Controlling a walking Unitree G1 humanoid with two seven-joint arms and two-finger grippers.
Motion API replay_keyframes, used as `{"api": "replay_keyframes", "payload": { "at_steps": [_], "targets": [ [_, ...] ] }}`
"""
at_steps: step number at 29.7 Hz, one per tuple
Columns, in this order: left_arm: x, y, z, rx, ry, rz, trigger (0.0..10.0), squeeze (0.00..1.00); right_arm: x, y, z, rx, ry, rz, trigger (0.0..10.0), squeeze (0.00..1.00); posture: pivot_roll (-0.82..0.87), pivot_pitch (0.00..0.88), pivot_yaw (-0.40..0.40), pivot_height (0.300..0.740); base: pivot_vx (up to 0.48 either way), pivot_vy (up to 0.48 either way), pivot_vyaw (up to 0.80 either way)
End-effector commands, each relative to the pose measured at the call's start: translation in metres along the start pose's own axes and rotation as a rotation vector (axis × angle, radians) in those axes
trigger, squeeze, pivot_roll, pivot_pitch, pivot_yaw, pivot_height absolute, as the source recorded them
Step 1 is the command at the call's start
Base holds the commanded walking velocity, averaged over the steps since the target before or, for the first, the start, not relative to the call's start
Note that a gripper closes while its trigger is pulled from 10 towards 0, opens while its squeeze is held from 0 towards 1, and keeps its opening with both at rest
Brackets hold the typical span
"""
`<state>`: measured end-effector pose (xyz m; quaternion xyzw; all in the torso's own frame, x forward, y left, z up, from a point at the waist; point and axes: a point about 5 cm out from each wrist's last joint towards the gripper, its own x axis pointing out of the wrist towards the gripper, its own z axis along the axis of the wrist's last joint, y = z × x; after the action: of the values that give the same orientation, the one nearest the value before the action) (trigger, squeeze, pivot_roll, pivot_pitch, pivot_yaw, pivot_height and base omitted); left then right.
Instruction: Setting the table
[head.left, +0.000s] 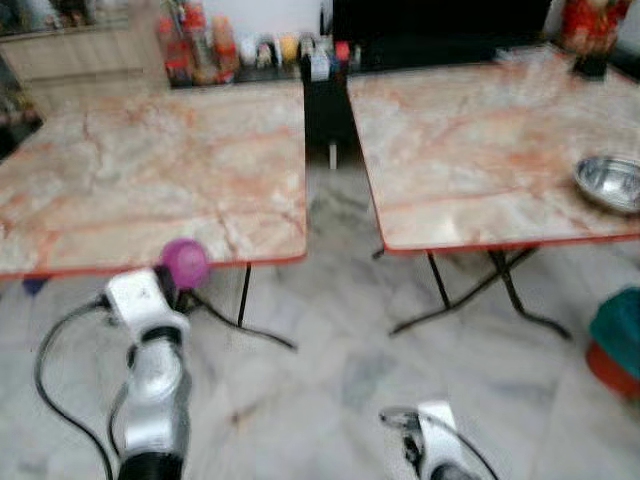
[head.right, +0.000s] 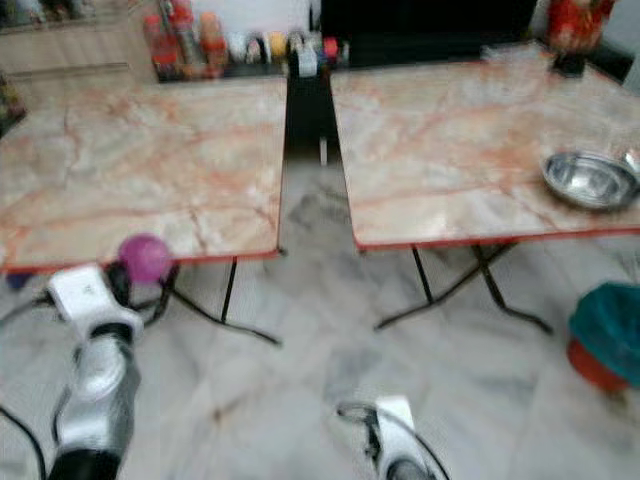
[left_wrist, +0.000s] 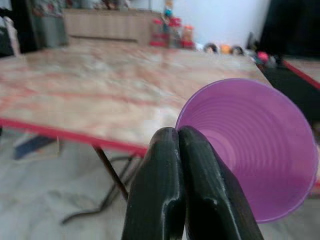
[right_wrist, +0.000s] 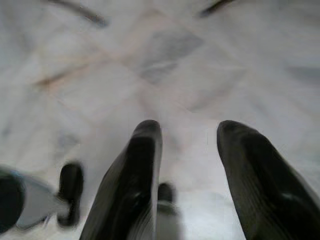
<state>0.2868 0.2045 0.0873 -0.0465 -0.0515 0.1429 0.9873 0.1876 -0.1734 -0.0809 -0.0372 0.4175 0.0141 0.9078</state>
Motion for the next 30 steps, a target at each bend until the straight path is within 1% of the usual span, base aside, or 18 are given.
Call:
{"api": "replay_keyframes", "payload": {
  "at_steps": [1, 5, 7, 11, 12, 13, 16, 17, 18, 22, 25, 30],
  "targets": [
    [-0.003, 0.014, -0.005, 0.064, 0.015, 0.014, 10.0, 0.00, 0.001, 0.010, 0.004, 0.014, -0.014, 0.020, 10.0, 0.00, 0.07, 0.000, 0.052, 0.740, 0.000, 0.000, 0.00],
    [-0.012, 0.020, -0.026, 0.124, 0.104, -0.012, 10.0, 0.00, 0.001, 0.009, 0.004, 0.015, -0.014, 0.017, 10.0, 0.00, 0.07, 0.000, 0.053, 0.740, 0.000, 0.000, 0.00],
    [-0.012, 0.021, -0.026, 0.127, 0.107, -0.013, 10.0, 0.00, 0.001, 0.009, 0.004, 0.015, -0.014, 0.017, 10.0, 0.00, 0.07, 0.000, 0.053, 0.740, 0.000, 0.000, 0.00],
    [-0.025, 0.030, -0.062, 0.200, 0.292, -0.059, 10.0, 0.00, 0.002, 0.009, 0.005, 0.017, -0.014, 0.015, 10.0, 0.00, 0.07, 0.000, 0.053, 0.740, 0.000, 0.000, 0.00],
    [-0.025, 0.030, -0.062, 0.200, 0.292, -0.059, 10.0, 0.00, 0.002, 0.009, 0.005, 0.017, -0.014, 0.015, 10.0, 0.00, 0.07, 0.000, 0.053, 0.740, 0.000, 0.000, 0.00],
    [-0.031, 0.030, -0.074, 0.189, 0.368, -0.091, 10.0, 0.00, 0.002, 0.009, 0.005, 0.018, -0.014, 0.015, 10.0, 0.00, 0.07, 0.000, 0.054, 0.740, 0.000, 0.000, 0.00],
    [-0.038, 0.028, -0.088, 0.193, 0.452, -0.138, 10.0, 0.00, 0.002, 0.010, 0.006, 0.019, -0.015, 0.015, 10.0, 0.00, 0.07, 0.000, 0.055, 0.740, 0.000, 0.000, 0.00],
    [-0.043, 0.028, -0.095, 0.218, 0.494, -0.158, 10.0, 0.00, 0.002, 0.010, 0.007, 0.020, -0.018, 0.016, 10.0, 0.00, 0.06, 0.000, 0.056, 0.740, 0.000, 0.000, 0.00],
    [-0.046, 0.028, -0.099, 0.220, 0.518, -0.166, 10.0, 0.00, 0.002, 0.011, 0.008, 0.021, -0.021, 0.016, 10.0, 0.00, 0.06, 0.000, 0.056, 0.740, 0.000, 0.000, 0.00],
    [-0.049, 0.026, -0.106, 0.202, 0.558, -0.174, 10.0, 0.00, 0.003, 0.011, 0.008, 0.022, -0.022, 0.017, 10.0, 0.00, 0.06, 0.000, 0.057, 0.740, 0.000, 0.000, 0.00],
    [-0.058, 0.022, -0.118, 0.184, 0.651, -0.187, 10.0, 0.00, 0.003, 0.012, 0.009, 0.022, -0.022, 0.022, 10.0, 0.00, 0.06, 0.000, 0.057, 0.740, 0.000, 0.000, 0.00],
    [-0.074, 0.017, -0.133, 0.203, 0.768, -0.203, 10.0, 0.00, 0.003, 0.013, 0.009, 0.019, -0.020, 0.025, 10.0, 0.00, 0.05, 0.000, 0.060, 0.740, 0.000, 0.000, 0.00]
  ]
}}
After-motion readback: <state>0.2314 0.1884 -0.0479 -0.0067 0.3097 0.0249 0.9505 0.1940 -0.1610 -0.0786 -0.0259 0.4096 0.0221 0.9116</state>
